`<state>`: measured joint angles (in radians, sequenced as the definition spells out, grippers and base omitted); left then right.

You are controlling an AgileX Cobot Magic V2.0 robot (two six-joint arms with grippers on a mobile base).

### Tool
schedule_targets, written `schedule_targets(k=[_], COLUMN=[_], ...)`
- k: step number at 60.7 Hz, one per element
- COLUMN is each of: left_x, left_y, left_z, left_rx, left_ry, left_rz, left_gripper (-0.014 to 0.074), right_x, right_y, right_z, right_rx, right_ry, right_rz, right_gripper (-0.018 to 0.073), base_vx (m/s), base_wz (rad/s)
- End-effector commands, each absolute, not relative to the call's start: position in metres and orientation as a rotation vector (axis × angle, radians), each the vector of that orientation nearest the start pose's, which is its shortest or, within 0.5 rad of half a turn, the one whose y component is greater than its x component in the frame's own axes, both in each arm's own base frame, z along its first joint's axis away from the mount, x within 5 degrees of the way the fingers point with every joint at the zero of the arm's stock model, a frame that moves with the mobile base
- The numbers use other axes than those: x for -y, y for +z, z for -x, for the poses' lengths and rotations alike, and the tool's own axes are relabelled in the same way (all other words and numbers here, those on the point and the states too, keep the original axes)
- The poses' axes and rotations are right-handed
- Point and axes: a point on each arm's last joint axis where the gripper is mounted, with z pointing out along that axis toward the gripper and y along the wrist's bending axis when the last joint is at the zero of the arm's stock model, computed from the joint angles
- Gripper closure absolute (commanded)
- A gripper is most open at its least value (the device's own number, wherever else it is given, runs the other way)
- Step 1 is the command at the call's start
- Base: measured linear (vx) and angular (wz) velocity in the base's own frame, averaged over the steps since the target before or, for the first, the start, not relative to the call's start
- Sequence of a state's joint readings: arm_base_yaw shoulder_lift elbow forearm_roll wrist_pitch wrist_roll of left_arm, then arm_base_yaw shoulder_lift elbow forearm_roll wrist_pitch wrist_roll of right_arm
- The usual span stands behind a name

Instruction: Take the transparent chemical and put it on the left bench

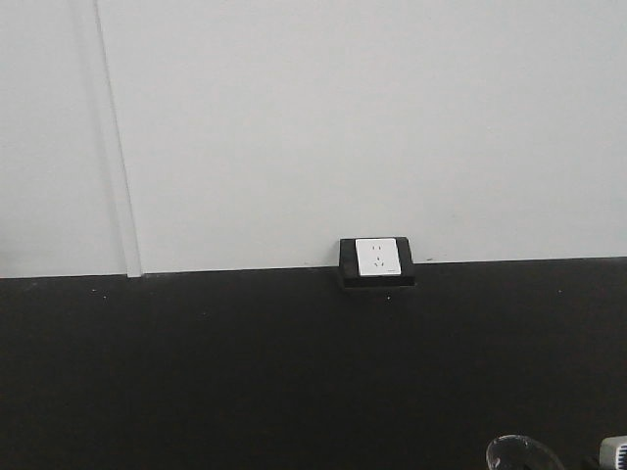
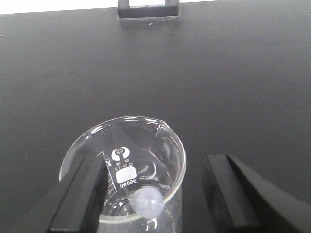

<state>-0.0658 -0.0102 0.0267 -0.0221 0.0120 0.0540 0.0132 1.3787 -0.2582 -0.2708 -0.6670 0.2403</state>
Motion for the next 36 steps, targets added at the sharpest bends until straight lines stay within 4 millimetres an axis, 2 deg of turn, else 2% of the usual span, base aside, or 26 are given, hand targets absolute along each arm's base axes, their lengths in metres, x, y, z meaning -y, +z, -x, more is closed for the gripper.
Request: schedule_targets(k=[1, 22, 30, 36], left_x=[0.004, 0.004, 0.004, 0.004], left_y=[0.206, 0.206, 0.206, 0.206], left_z=[-0.055, -0.055, -0.055, -0.055], left_rx=[-1.429, -1.429, -1.429, -1.429], left_ry=[-0.035, -0.035, -0.035, -0.035], left_rz=[-0.064, -0.064, -0.064, -0.064], left_gripper=[0.06, 0.06, 0.06, 0.06], right_x=[-0.019, -0.019, -0.02, -0.019], right_y=[0.188, 0.189, 0.197, 0.209], right_z=[-0.222, -0.222, -0.219, -0.215], right_rx=[-1.814, -1.814, -1.778, -1.729], right_ry=[0.205, 0.207, 0.205, 0.198], right_rz=[0.105, 0.111, 0.123, 0.127], right_gripper=[0.0124, 0.0392, 0.0465, 0.0482], base_vx=[0.0, 0.0, 0.0, 0.0], base_wz=[0.0, 0.0, 0.0, 0.0])
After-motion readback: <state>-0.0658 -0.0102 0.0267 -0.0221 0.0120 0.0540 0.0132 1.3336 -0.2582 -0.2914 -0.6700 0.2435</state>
